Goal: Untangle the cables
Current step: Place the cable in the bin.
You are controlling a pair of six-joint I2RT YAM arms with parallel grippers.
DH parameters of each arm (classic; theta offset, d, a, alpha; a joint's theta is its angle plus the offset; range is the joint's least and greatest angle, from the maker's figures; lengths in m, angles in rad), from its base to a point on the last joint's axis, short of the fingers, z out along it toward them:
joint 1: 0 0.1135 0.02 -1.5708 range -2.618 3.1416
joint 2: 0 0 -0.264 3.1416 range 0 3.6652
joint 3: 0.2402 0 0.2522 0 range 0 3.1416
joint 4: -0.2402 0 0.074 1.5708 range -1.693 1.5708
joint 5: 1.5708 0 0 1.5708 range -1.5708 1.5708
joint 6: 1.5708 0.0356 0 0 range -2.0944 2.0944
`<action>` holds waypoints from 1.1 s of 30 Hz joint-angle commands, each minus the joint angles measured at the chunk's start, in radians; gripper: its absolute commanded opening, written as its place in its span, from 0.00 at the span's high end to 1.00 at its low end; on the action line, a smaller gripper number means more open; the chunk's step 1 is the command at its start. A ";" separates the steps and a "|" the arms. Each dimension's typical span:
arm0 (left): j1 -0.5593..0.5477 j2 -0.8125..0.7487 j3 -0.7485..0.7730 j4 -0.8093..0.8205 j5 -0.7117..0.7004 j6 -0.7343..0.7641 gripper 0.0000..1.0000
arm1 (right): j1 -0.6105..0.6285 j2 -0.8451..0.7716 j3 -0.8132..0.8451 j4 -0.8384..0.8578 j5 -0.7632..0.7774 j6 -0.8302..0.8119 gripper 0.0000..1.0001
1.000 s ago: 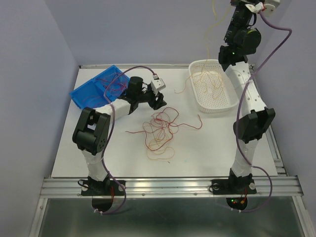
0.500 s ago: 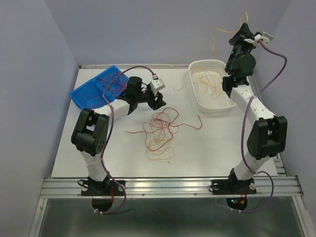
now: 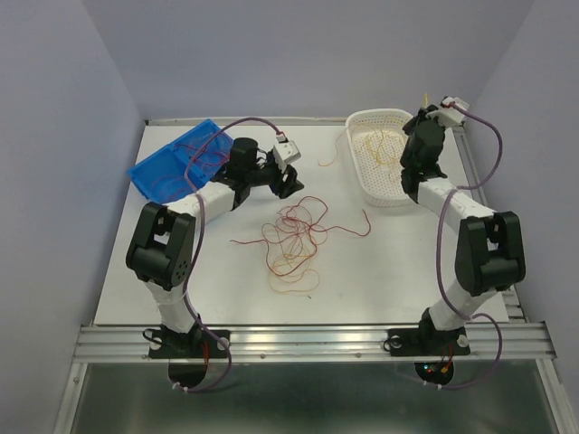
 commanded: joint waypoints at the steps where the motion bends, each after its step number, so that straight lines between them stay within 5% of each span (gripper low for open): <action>1: 0.007 -0.071 -0.019 0.025 -0.006 -0.003 0.33 | 0.000 0.095 0.019 -0.225 -0.100 0.099 0.99; 5: 0.008 -0.077 -0.024 0.025 -0.003 -0.006 0.33 | 0.001 0.276 0.217 -0.465 -0.166 0.102 1.00; 8: 0.008 -0.080 -0.025 0.025 -0.007 -0.003 0.33 | 0.001 0.336 0.274 -0.533 -0.359 0.110 0.99; 12: 0.011 -0.080 -0.025 0.025 -0.006 -0.006 0.33 | 0.001 0.396 0.374 -0.653 -0.423 0.138 0.99; 21: 0.016 -0.080 -0.024 0.025 -0.003 -0.004 0.33 | 0.014 0.393 0.366 -0.753 -0.541 0.168 0.99; 24: 0.018 -0.078 -0.022 0.023 -0.003 -0.004 0.33 | 0.017 0.375 0.360 -0.757 -0.503 0.168 0.89; 27: 0.021 -0.077 -0.021 0.023 -0.003 -0.006 0.33 | 0.018 0.327 0.337 -0.794 -0.397 0.162 0.55; 33: 0.021 -0.074 -0.019 0.023 -0.004 -0.004 0.33 | 0.021 0.244 0.334 -0.802 -0.240 0.118 0.52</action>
